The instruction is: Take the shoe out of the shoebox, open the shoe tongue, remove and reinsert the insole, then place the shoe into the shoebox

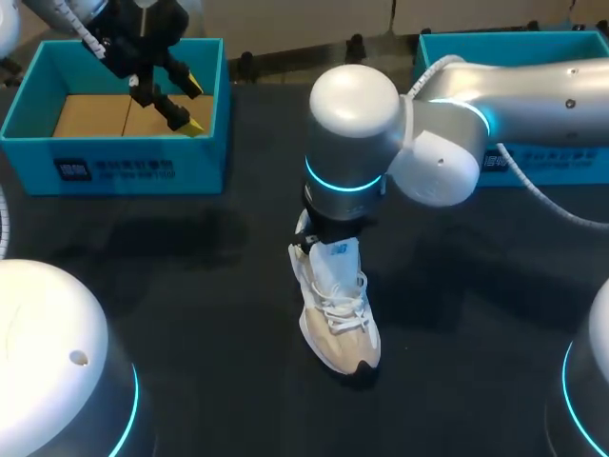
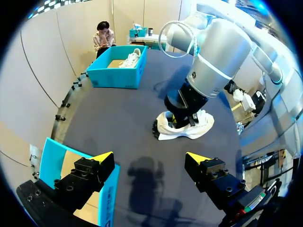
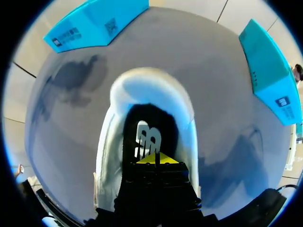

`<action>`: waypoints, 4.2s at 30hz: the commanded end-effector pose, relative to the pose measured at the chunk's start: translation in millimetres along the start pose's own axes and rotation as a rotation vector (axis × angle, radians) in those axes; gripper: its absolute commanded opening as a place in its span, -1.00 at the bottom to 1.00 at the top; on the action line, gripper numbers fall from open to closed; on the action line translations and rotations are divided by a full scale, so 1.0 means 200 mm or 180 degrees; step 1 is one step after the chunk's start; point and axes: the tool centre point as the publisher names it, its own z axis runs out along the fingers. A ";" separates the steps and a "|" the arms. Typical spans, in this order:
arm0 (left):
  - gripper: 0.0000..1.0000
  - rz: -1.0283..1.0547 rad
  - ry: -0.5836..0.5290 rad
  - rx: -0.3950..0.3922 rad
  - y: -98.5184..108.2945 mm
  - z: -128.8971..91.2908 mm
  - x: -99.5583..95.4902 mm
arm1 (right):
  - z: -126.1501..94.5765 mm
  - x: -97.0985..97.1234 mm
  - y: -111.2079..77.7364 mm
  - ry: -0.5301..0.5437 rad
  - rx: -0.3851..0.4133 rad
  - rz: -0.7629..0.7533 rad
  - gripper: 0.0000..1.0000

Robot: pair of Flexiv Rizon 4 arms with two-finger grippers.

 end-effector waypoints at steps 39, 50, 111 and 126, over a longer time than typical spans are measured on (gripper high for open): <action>1.00 -0.0003 0.0000 -0.0015 0.00 0.00 0.00 | 0.10 -0.04 0.21 -0.0009 -0.0282 -0.0184 -1.00; 1.00 -0.0003 0.0000 -0.0015 0.00 0.00 0.00 | 0.15 -0.01 0.15 0.0181 -0.0047 -0.0099 -1.00; 1.00 -0.0003 0.0000 -0.0015 0.00 0.00 0.00 | -0.23 0.05 -0.07 0.0195 0.1534 -0.0023 -0.10; 1.00 -0.0003 0.0000 -0.0015 0.00 0.00 0.00 | -0.20 0.06 -0.07 0.0223 0.1525 -0.0068 1.00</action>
